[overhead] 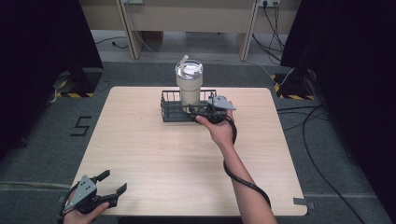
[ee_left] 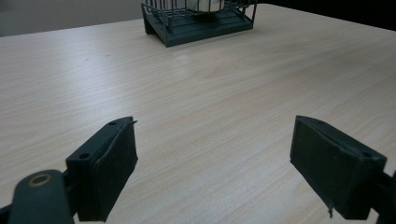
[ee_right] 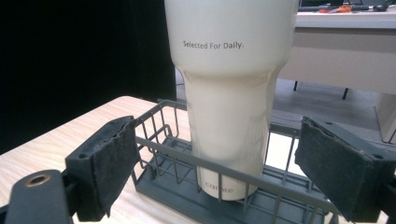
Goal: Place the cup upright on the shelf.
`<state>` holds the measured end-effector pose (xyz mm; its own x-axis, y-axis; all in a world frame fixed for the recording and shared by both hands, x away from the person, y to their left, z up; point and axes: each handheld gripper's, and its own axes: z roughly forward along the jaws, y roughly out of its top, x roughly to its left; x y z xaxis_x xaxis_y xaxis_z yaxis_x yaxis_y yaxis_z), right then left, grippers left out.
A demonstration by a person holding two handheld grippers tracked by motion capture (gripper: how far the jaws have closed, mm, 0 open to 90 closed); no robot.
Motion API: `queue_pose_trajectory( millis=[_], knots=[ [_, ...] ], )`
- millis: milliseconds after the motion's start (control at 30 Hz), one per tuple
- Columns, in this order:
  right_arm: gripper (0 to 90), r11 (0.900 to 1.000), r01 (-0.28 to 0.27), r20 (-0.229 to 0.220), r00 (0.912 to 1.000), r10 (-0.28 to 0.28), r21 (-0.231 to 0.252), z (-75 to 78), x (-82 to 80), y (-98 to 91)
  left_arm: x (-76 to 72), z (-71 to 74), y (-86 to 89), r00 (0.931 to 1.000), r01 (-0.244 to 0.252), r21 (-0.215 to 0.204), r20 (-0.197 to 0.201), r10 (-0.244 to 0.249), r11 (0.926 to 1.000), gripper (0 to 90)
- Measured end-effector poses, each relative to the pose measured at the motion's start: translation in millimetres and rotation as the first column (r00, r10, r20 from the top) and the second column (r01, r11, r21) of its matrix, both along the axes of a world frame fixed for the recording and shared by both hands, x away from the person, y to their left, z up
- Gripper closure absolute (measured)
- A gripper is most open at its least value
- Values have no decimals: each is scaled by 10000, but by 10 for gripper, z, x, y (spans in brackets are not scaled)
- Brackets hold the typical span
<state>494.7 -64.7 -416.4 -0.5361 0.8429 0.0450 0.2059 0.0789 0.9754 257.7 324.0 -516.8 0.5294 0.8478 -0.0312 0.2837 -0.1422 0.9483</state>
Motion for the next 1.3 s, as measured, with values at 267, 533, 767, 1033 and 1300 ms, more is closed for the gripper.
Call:
queue_pose_trajectory(
  millis=[267, 533, 767, 1033, 1300],
  knots=[
    [131, 10000, -44, -7, 10000, 44, -17, -36, -122, -72, 0, -1, 3, 10000, -21, 6, -19, 21, 10000, 141],
    [132, 9998, -35, -83, 10000, 34, -207, -105, -279, -188, -1, -1, 4, 10000, -48, 3, -26, 48, 10000, 141],
    [135, 9997, -41, -148, 9999, 38, -222, -173, -430, -305, 0, -1, -1, 10000, -62, 27, -31, 62, 10000, 141],
    [136, 9996, 28, -137, 9999, -32, -277, -197, -557, -425, -4, -1, 0, 10000, -81, 16, -38, 81, 10000, 141],
    [138, 9990, 163, -137, 9998, -169, -426, -184, -658, -547, -6, 0, 0, 9999, -102, 1, -44, 102, 9999, 141]
  ],
)
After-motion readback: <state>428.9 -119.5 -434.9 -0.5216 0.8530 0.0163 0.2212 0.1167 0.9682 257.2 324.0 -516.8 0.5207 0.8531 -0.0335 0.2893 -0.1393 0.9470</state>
